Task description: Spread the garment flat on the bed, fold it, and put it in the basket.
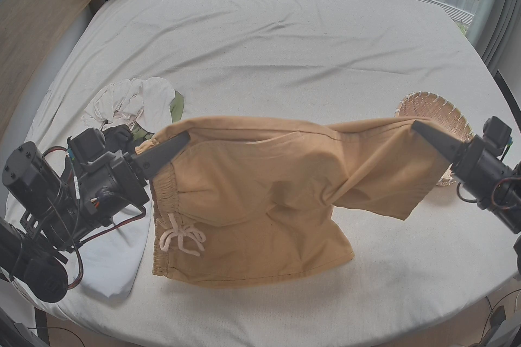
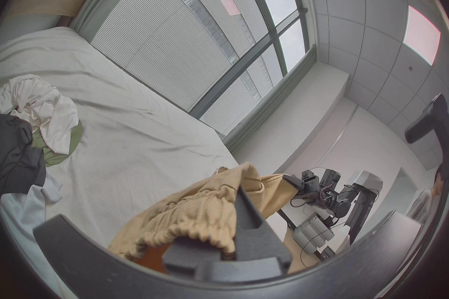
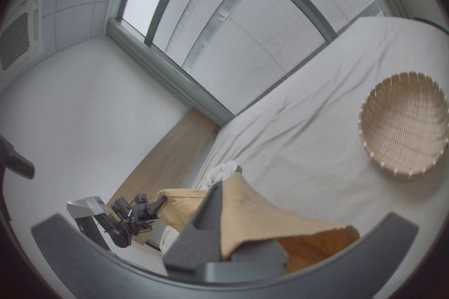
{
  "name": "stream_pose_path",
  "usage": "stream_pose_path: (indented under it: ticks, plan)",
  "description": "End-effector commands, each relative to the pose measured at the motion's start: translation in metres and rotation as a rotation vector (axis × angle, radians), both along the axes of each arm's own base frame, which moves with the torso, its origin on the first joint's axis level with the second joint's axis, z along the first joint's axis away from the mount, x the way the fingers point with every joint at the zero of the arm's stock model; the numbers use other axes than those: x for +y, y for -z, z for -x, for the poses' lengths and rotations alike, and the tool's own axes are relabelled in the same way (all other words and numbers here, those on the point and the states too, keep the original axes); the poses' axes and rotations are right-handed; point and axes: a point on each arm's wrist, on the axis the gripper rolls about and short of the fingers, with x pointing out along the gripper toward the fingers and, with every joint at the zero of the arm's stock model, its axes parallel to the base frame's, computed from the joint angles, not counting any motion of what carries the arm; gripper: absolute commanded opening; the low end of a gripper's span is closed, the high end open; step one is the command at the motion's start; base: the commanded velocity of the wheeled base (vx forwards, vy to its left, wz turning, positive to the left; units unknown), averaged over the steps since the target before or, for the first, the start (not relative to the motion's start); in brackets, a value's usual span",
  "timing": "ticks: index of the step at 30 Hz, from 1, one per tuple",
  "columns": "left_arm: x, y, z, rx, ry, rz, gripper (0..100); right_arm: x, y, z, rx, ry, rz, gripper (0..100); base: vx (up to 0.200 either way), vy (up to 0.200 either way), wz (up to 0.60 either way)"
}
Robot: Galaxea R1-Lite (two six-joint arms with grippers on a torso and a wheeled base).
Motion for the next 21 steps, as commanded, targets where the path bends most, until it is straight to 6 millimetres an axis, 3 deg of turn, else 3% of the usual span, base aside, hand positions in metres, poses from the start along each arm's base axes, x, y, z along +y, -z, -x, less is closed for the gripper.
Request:
stream_pose_path:
  ticks: [1, 5, 9, 21]
  plan:
    - [0.007, -0.009, 0.003, -0.024, -0.017, 0.026, 0, -0.022, -0.032, 0.024, -0.118, 0.036, -0.029, 0, 0.0, 0.0, 0.0]
    - [0.012, -0.009, 0.0, -0.012, -0.038, 0.034, 0, -0.033, -0.045, 0.036, -0.121, 0.036, -0.037, 0, 0.0, 0.0, 0.0]
    - [0.015, -0.008, -0.004, -0.003, -0.055, 0.037, 0, -0.04, -0.045, 0.038, -0.085, 0.047, -0.033, 0, 0.0, 0.0, 0.0]
    - [0.028, -0.013, -0.022, -0.032, -0.124, 0.044, 0, -0.056, -0.025, 0.009, 0.025, 0.123, 0.002, 0, 0.0, 0.0, 0.0]
